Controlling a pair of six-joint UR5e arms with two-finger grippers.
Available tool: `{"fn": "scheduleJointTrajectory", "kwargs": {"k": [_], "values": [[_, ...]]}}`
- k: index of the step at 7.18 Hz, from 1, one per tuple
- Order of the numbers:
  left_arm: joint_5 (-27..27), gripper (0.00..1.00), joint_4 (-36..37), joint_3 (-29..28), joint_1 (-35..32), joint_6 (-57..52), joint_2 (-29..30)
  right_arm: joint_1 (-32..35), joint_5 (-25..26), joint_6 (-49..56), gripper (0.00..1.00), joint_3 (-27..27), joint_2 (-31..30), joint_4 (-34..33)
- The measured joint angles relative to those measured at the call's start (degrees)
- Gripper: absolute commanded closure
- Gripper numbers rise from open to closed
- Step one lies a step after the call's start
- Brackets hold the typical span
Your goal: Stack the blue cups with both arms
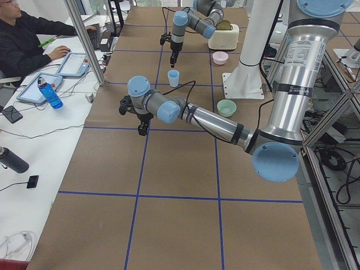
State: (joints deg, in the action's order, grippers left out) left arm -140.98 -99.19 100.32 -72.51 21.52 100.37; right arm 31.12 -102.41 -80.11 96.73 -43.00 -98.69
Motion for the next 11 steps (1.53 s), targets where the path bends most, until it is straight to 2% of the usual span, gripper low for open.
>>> {"fn": "scheduleJointTrajectory", "kwargs": {"k": [2,4,6,9,11], "values": [[-0.02,0.03,-0.13,-0.26,-0.38,-0.98,-0.09,4.84,-3.32,5.61,0.00,4.43,-3.94,-0.39],[-0.08,0.03,0.00,-1.20,-1.82,-6.13,-1.54,16.75,-12.52,19.18,0.00,7.26,-10.49,-0.24],[-0.23,0.03,0.06,-2.81,-4.42,-12.36,-3.34,24.56,-16.89,31.72,0.00,9.43,-18.67,0.83],[-0.73,0.03,0.16,-7.22,-9.60,-20.85,-4.00,35.04,-21.92,48.35,0.00,7.93,-34.90,12.74],[-0.88,0.03,0.11,-8.84,-11.87,-23.79,-4.03,43.31,-26.65,60.15,0.00,3.76,-40.45,16.54]]}}
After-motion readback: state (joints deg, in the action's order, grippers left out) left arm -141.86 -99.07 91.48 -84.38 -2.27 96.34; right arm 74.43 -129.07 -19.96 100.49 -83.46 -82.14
